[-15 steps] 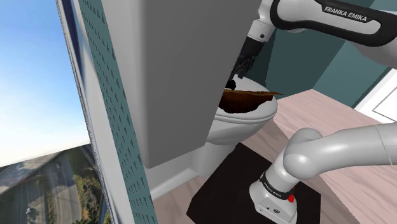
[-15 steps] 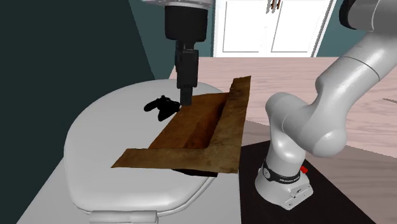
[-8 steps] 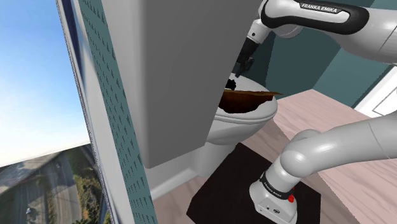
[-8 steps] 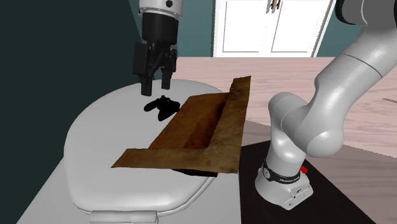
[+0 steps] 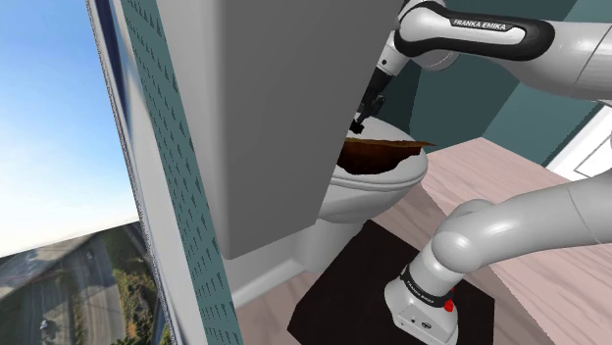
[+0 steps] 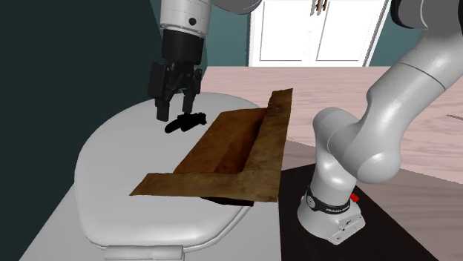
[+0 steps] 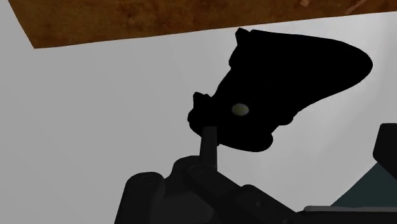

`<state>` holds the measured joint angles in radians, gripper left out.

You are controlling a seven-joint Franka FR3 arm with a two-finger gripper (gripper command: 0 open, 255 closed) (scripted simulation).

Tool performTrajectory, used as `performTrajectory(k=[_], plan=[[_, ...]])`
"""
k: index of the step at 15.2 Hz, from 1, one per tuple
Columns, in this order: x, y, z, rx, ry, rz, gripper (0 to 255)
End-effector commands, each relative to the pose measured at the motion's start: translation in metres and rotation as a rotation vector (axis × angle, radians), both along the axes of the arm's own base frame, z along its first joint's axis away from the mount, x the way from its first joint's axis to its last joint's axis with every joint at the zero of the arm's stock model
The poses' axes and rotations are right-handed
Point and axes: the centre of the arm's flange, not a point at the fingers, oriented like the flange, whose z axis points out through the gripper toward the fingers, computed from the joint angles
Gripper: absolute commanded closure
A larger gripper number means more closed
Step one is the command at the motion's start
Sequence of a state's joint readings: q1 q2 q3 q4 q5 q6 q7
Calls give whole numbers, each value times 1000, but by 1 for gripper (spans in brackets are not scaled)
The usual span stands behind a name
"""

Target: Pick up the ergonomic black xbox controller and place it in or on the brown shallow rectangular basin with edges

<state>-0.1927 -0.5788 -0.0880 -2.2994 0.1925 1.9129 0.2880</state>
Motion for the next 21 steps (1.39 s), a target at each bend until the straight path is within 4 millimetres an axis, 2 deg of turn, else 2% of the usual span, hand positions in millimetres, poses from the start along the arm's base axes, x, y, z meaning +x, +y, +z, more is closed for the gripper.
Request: performTrajectory(k=[1, 6, 7, 15, 16, 21], plan=[[0, 6, -14, 14, 44, 10, 0], [0, 6, -14, 14, 44, 10, 0], [-1, 6, -14, 15, 44, 10, 255], [9, 1, -16, 15, 44, 10, 255], [0, 6, -14, 14, 44, 10, 255], [0, 6, 13, 14, 44, 10, 255]])
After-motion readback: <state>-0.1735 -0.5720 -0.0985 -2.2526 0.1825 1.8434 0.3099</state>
